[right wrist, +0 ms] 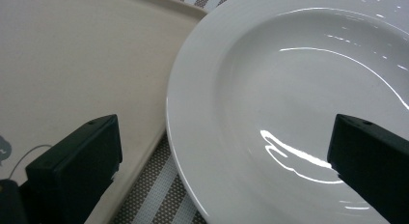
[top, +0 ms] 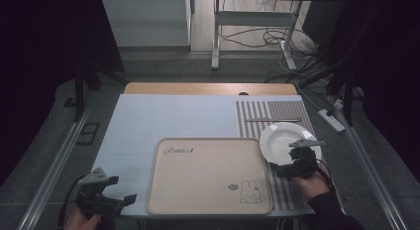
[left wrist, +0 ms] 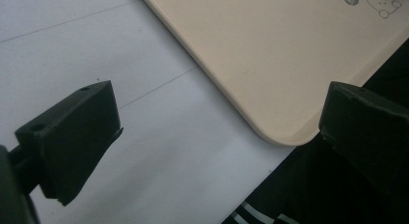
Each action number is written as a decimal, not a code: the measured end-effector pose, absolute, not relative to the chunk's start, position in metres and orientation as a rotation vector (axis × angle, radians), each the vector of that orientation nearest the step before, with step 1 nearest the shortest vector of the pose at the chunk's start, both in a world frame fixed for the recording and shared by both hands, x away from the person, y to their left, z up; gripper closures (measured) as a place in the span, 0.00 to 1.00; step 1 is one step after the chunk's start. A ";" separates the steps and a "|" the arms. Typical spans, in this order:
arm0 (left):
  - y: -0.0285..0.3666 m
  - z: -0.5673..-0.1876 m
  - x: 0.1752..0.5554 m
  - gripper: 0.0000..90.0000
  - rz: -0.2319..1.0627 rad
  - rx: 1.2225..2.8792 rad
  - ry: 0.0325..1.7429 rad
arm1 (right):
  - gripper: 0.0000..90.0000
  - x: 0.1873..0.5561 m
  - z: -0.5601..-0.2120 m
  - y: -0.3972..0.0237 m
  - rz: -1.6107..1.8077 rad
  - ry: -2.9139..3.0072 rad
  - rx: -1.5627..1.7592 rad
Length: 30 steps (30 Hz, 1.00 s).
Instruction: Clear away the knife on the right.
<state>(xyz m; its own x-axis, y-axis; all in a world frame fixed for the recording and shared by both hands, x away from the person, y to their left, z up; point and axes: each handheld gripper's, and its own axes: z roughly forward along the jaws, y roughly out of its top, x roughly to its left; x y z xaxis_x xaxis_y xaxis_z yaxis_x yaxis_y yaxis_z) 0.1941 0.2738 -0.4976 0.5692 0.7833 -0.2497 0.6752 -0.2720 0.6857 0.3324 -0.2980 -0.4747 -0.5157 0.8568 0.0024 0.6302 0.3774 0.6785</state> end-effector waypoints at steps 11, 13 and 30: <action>0.274 -0.498 0.194 0.01 0.175 2.017 1.166 | 0.00 0.346 -0.475 -0.298 0.861 2.295 1.293; 0.274 -0.498 0.194 0.01 0.175 2.016 1.167 | 0.00 0.348 -0.475 -0.299 0.851 2.296 1.287; 0.274 -0.498 0.195 0.01 0.173 2.017 1.168 | 0.00 0.374 -0.476 -0.301 0.804 2.296 1.278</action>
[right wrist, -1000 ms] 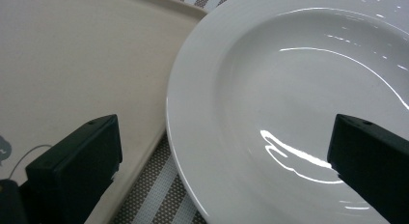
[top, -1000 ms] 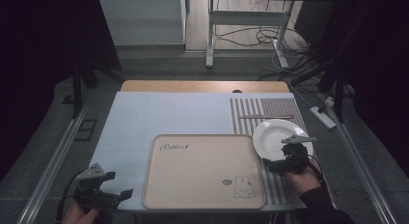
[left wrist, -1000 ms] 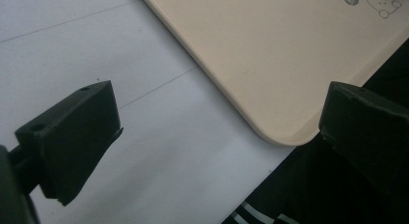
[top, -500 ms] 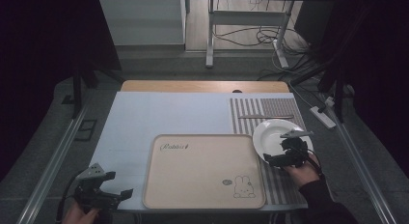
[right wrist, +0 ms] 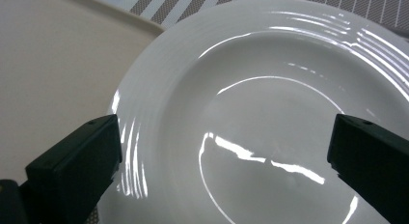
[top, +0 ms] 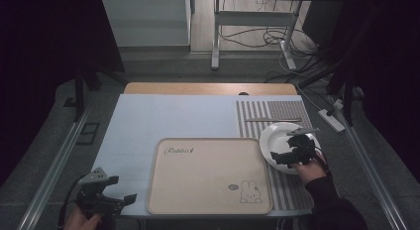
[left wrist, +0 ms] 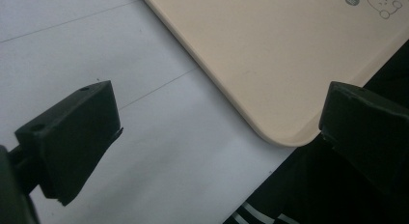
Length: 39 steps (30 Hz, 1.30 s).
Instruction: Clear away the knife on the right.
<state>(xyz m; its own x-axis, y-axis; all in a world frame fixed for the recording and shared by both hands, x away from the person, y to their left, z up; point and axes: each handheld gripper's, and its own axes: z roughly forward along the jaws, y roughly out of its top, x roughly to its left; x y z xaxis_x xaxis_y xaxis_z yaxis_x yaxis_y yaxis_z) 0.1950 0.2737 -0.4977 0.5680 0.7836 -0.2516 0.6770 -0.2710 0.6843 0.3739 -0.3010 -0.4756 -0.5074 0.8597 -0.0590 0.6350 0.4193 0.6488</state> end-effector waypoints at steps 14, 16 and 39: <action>0.274 -0.498 0.195 0.01 0.173 2.020 1.164 | 0.00 0.403 -0.476 -0.299 0.792 2.266 1.326; 0.274 -0.498 0.195 0.01 0.173 2.020 1.164 | 0.00 0.406 -0.476 -0.299 0.801 2.263 1.330; 0.274 -0.498 0.195 0.01 0.173 2.020 1.161 | 0.00 0.450 -0.481 -0.302 0.724 2.257 1.362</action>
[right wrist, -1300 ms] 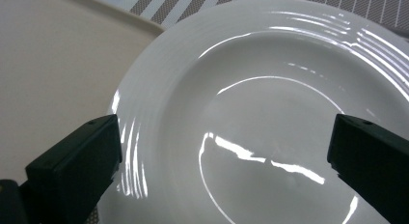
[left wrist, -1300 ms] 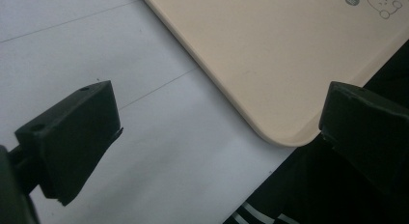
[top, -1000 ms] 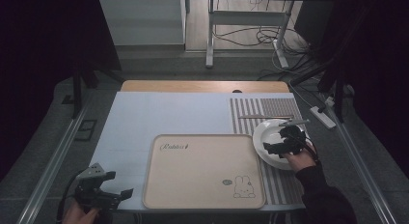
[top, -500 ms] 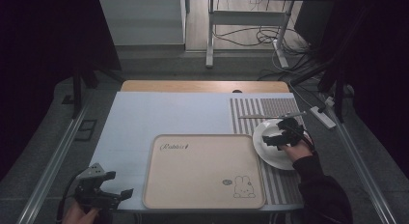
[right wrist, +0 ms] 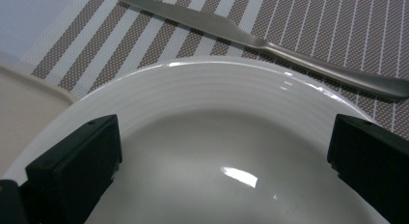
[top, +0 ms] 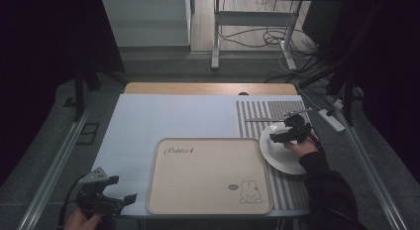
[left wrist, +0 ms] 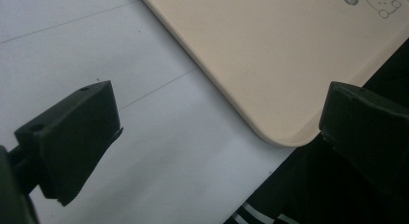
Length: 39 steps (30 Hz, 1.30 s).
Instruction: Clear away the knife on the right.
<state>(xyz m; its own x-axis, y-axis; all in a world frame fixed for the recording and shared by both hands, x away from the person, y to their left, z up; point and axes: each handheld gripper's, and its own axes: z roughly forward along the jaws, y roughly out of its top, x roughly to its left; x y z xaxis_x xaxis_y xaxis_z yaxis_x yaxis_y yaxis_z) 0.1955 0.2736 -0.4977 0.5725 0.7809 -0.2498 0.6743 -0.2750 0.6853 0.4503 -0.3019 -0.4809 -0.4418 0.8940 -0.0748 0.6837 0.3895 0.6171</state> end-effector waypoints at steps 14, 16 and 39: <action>0.274 -0.498 0.196 0.01 0.173 2.021 1.160 | 0.00 0.480 -0.481 -0.306 0.681 2.239 1.408; 0.273 -0.498 0.196 0.01 0.173 2.022 1.160 | 0.00 0.484 -0.481 -0.307 0.677 2.236 1.418; 0.274 -0.498 0.195 0.01 0.173 2.020 1.157 | 0.00 0.536 -0.476 -0.317 0.621 2.184 1.492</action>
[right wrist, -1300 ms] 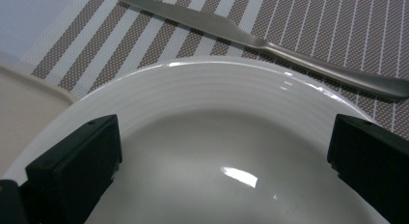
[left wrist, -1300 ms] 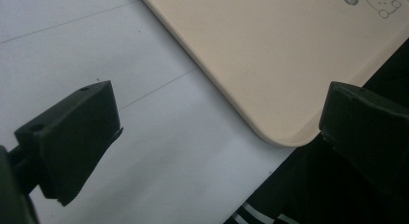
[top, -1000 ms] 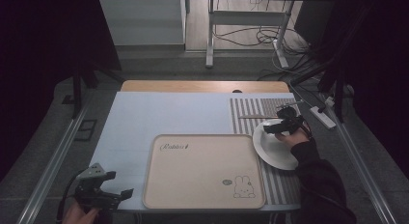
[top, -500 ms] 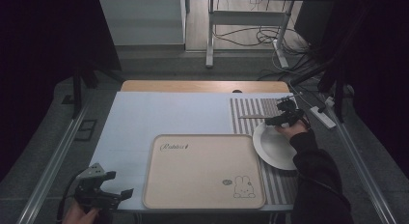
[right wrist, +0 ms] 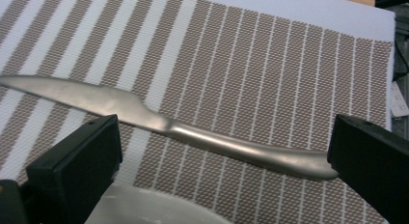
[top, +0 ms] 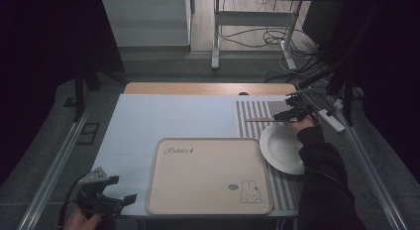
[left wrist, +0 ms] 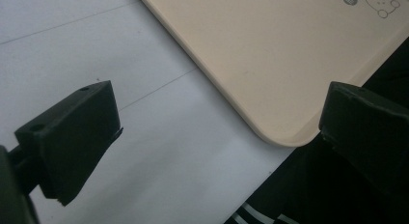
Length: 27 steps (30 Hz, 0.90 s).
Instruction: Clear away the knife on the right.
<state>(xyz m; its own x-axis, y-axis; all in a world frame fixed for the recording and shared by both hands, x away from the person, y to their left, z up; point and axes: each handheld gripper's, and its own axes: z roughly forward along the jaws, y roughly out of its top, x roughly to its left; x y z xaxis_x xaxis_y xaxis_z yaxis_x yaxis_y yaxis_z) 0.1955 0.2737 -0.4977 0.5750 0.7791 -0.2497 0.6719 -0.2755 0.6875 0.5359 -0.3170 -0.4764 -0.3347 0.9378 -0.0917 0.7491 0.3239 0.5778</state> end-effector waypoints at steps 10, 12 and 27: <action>0.273 -0.498 0.196 0.01 0.174 2.022 1.157 | 0.28 0.548 -0.481 -0.326 0.572 2.189 1.469; 0.273 -0.498 0.196 0.01 0.174 2.021 1.157 | 0.34 0.549 -0.481 -0.327 0.565 2.195 1.464; 0.273 -0.498 0.195 0.01 0.176 2.026 1.156 | 1.00 0.565 -0.489 -0.342 0.482 2.238 1.539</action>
<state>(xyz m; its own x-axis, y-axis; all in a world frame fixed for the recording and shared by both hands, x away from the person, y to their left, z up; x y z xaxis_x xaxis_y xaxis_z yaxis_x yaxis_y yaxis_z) 0.1955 0.2728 -0.4977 0.5763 0.7798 -0.2446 0.6713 -0.2811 0.6858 0.5645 -0.3422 -0.4893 -0.3277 0.9377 -0.1156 0.8072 0.3415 0.4816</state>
